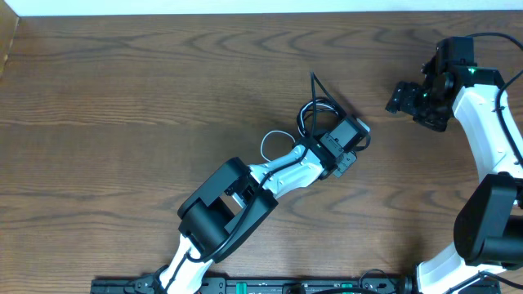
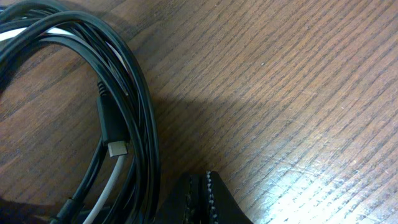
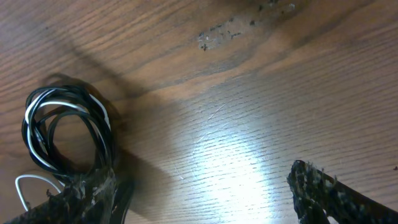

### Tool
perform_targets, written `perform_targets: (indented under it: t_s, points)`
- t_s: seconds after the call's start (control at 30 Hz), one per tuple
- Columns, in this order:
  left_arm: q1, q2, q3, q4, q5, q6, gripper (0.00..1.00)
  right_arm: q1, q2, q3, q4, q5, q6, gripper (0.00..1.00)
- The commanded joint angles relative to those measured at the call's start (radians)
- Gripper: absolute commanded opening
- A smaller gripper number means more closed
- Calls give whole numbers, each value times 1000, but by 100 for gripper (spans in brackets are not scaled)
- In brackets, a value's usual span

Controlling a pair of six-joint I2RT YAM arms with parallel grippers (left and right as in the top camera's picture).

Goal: Untangle cables

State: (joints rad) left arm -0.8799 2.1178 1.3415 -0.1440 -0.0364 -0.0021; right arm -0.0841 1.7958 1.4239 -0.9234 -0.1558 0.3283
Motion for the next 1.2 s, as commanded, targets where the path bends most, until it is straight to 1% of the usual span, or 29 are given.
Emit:
perform_targets:
  t_s: [0.0, 0.1, 0.23, 0.33, 0.43, 0.47, 0.53, 0.57, 0.6, 0.67, 0.8, 0.9, 1.17]
  points:
    - [6, 20, 5, -16, -17, -4, 7, 0, -20, 15, 0, 8, -12, 85]
    - [15, -40, 9, -42, -18, -3, 7, 0, -20, 15, 0, 8, -12, 85]
    - [51, -190, 11, -36, -17, -2, 7, 0, -20, 15, 4, 8, -12, 86]
    - [80, -238, 11, -29, -17, 9, 8, 0, -20, 15, 9, 8, -11, 86]
    - [93, -204, 9, -32, -10, 9, 7, 0, -20, 15, 11, 8, -11, 86]
    - [93, -177, 9, -30, 18, 18, 8, 0, -20, 15, 11, 8, -11, 86]
    - [93, -140, 9, -25, 76, 48, 17, 1, -20, 15, 10, 8, -11, 86]
    - [93, -121, 9, -19, 91, 51, 25, 1, -20, 15, 10, 8, -11, 86]
    - [93, -105, 9, -11, 97, 51, 30, 1, -20, 15, 9, 8, -11, 86]
    - [93, -79, 9, -2, 97, 51, 33, 1, -20, 15, 6, 8, -11, 86]
    - [93, -56, 9, 4, 109, 50, 34, 1, -20, 15, 6, 8, -12, 86]
    - [91, -50, 9, 3, 157, 50, 34, 1, -20, 15, 7, 8, -11, 86]
    - [89, 27, 9, 57, 125, 50, 34, 1, -20, 14, 6, 8, -12, 86]
